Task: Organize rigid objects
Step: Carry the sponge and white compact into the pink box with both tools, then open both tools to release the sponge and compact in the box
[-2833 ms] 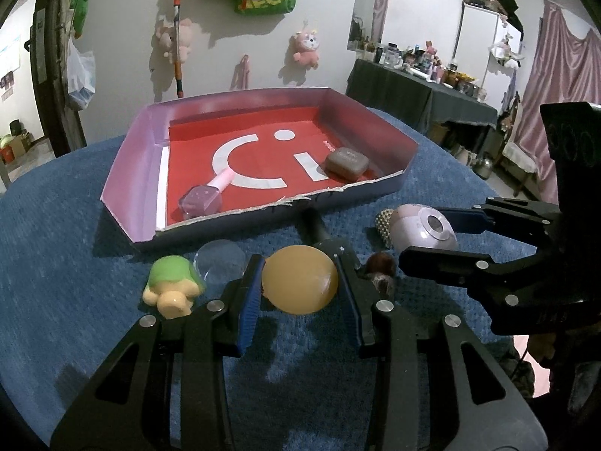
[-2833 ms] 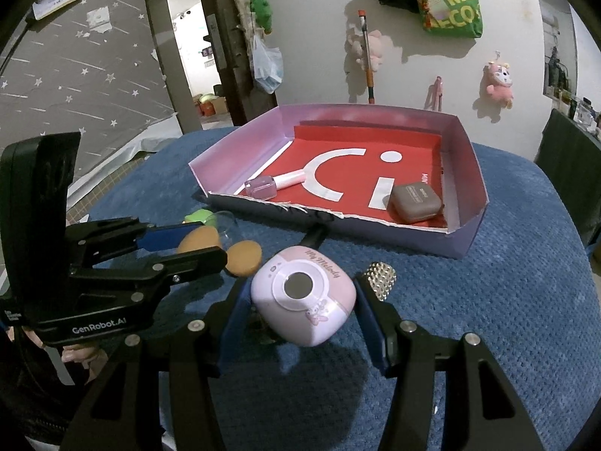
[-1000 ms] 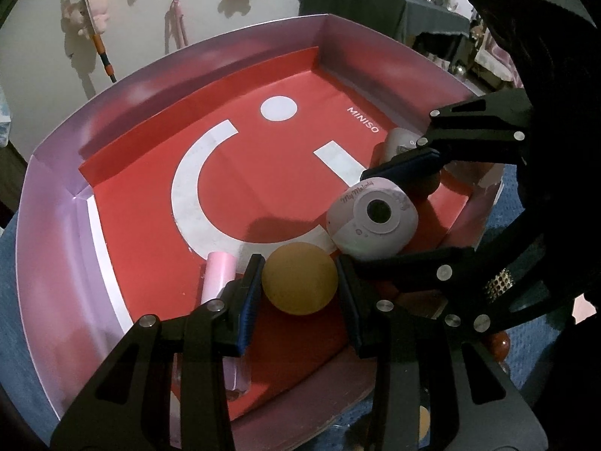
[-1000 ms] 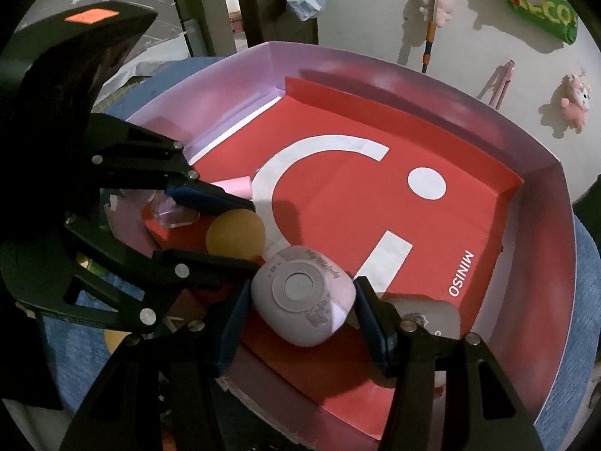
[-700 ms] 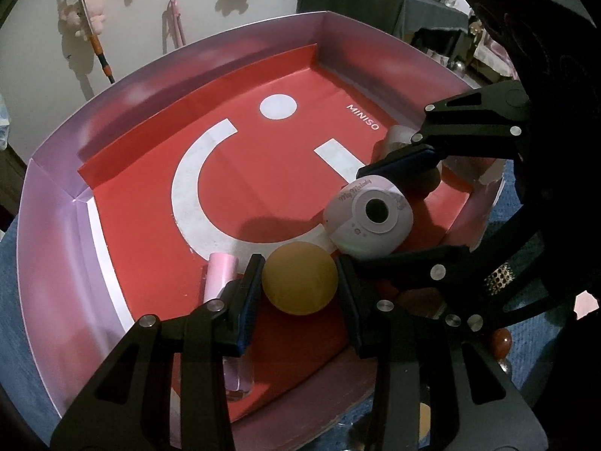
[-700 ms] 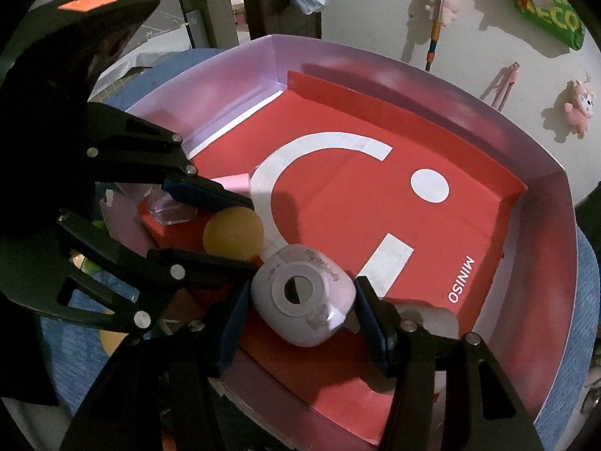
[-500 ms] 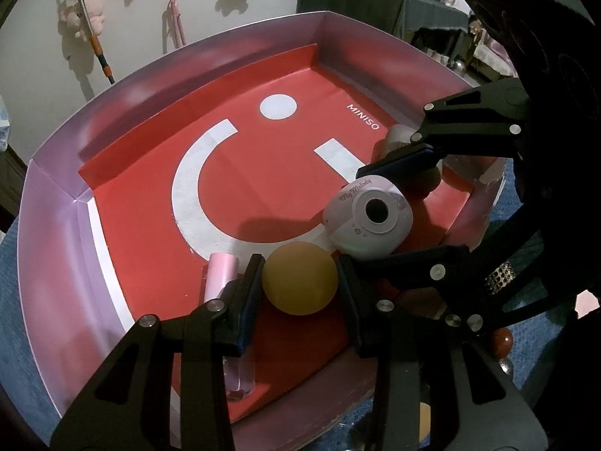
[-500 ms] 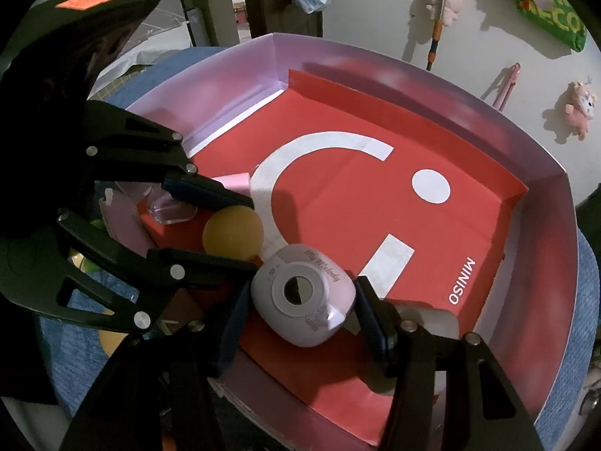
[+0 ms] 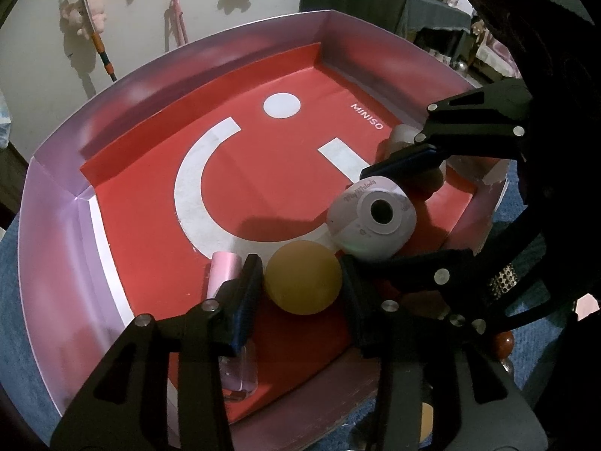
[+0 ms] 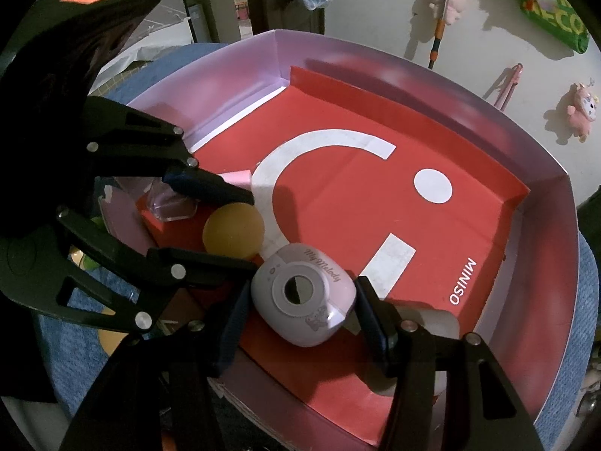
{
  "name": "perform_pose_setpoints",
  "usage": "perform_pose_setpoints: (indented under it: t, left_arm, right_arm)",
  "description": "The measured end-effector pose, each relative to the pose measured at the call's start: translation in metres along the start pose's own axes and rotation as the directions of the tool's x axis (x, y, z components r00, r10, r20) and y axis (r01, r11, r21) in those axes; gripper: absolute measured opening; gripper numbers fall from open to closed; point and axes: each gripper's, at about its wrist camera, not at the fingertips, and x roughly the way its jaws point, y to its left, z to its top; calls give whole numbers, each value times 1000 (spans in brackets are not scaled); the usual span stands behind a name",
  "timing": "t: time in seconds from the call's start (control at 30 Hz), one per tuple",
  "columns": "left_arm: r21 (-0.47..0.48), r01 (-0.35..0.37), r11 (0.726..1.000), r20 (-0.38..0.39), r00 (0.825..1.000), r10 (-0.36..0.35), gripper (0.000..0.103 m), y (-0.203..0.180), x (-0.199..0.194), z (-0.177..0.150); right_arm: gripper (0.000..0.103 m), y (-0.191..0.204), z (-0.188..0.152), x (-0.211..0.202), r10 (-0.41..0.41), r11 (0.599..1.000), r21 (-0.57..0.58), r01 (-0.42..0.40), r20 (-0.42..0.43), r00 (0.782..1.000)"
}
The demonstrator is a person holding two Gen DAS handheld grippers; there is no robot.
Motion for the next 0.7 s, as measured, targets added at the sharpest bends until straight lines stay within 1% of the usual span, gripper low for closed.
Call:
perform_pose_setpoints:
  t: [0.07,0.2,0.37,0.5,0.63,0.7]
  left_arm:
    - [1,-2,1000,2,1000,2,42,0,0,-1]
    - [-7,-9,1000,5,1000,9,49,3,-2,-1]
    - [-15,-9,1000,2,1000,10,51,4,-3,-1]
    - [-21,-20,1000,4,1000,20,54,5,-4,-1]
    - [-28,-22,999,13,1000,22,57,6,-8,-2]
    - [-31,-25,999,20,999,25,58,5,-11,-2]
  right_arm:
    - [61,0,0,0,3,1000,1,-3,-1,1000]
    - [64,1,0,0,7,1000,0,-7,-2,1000]
    - [65,1,0,0,9,1000,2,-9,-2,1000]
    - [65,1,1,0,7,1000,2,-7,-3,1000]
    - [70,1,1,0,1,1000,11,-1,0,1000]
    - [71,0,1,-2,4,1000,18,-4,3,1000]
